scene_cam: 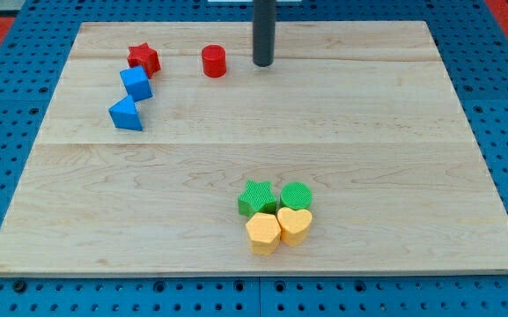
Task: Move your arm towards the center
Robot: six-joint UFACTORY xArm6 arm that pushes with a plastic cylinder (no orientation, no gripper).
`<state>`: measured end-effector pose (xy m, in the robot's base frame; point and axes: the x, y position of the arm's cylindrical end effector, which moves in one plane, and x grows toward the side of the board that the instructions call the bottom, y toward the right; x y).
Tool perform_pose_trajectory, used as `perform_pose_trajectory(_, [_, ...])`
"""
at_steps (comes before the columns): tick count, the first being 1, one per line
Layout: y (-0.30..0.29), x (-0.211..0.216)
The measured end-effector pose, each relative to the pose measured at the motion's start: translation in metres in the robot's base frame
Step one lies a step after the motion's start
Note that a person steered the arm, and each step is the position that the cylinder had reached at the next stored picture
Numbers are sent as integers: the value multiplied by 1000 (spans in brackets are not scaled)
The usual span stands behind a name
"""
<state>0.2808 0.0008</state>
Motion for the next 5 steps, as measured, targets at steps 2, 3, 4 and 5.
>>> perform_pose_trajectory(2, [-46, 0])
perform_pose_trajectory(3, [-52, 0])
perform_pose_trajectory(4, [-57, 0])
perform_pose_trajectory(5, [-59, 0])
